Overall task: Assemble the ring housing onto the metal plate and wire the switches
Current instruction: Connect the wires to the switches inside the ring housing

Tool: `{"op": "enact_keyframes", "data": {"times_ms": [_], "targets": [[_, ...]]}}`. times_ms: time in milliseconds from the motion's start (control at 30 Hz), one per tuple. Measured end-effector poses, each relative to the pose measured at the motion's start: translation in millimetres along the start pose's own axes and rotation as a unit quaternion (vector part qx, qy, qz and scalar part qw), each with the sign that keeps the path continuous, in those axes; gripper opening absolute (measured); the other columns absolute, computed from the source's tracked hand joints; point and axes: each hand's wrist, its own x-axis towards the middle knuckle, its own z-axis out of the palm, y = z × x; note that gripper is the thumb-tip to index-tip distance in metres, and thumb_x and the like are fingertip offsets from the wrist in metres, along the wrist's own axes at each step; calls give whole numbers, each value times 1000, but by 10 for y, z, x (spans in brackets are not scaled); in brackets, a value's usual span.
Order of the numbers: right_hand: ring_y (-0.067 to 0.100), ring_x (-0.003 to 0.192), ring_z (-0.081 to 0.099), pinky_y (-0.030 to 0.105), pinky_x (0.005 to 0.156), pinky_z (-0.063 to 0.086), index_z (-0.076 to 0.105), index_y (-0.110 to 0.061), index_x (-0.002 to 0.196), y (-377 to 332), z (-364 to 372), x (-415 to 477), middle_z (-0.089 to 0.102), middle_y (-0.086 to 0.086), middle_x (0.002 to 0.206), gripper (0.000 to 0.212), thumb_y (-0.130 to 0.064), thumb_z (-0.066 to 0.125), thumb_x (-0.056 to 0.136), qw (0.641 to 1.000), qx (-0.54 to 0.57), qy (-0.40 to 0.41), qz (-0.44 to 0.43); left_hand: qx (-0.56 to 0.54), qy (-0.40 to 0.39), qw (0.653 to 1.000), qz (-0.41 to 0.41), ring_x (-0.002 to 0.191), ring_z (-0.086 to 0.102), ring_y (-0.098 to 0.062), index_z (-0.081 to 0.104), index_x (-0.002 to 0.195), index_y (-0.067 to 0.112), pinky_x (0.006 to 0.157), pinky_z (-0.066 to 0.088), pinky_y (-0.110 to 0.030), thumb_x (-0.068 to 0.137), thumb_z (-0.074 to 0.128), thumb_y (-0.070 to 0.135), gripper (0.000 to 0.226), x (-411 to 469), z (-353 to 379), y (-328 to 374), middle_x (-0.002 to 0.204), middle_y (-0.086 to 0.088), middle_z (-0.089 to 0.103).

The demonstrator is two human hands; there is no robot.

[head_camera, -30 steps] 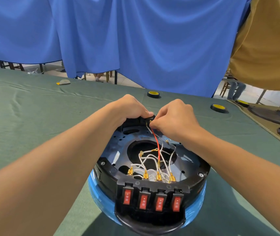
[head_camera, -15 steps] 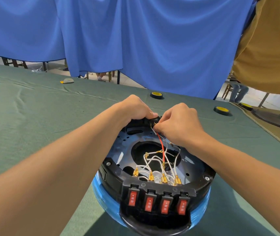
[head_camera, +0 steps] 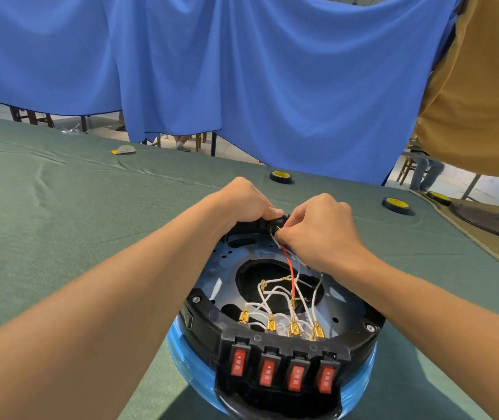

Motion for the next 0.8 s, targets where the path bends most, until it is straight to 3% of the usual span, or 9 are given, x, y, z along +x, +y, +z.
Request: {"op": "enact_keyframes", "data": {"times_ms": [367, 667, 800], "targets": [[10, 64, 54, 19, 46, 36, 77, -14, 76, -22, -8, 20, 62, -1, 63, 7, -13, 71, 81, 1000, -7, -8, -14, 0, 0, 1000, -2, 118, 57, -29, 67, 123, 9, 104, 46, -41, 88, 71, 35, 43, -3, -11, 1, 127, -9, 64], [21, 71, 53, 24, 53, 39, 73, -10, 81, -132, 8, 29, 61, 8, 74, 13, -9, 62, 75, 999, 14, -12, 33, 5, -5, 1000, -19, 114, 59, -28, 67, 122, 9, 103, 47, -41, 87, 72, 33, 43, -38, -31, 27, 123, -9, 65], [14, 64, 48, 21, 47, 33, 72, -11, 87, -165, 30, 38, 57, 4, 73, 14, -7, 64, 77, 998, 24, -3, 53, 2, -4, 1000, -30, 113, 58, -27, 67, 122, 9, 103, 47, -40, 87, 72, 30, 41, -43, -34, 44, 122, -9, 65]]}}
